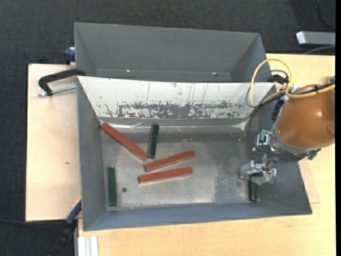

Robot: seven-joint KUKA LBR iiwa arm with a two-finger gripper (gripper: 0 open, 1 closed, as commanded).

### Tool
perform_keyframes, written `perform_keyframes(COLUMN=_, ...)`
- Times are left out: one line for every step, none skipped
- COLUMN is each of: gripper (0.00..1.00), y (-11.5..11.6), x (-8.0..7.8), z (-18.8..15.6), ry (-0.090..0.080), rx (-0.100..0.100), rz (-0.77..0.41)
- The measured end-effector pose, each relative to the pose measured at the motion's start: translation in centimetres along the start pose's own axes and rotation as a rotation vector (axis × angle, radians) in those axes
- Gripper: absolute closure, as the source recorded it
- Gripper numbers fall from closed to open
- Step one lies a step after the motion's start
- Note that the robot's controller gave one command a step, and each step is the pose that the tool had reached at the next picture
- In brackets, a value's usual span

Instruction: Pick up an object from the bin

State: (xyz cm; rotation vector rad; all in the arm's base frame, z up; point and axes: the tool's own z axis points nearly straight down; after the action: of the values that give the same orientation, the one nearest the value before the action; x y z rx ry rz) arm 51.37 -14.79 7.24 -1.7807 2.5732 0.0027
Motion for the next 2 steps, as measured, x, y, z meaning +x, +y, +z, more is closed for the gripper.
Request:
perform_keyframes(gripper=1.0, y=0.0, x=0.0, z=0.0, ry=0.0, rx=0.0, rz=0.0)
perform_keyframes(gripper=1.0, y=2.0, x=-0.9, z=-9.0, ry=0.008, rx=-0.002, rz=0.006)
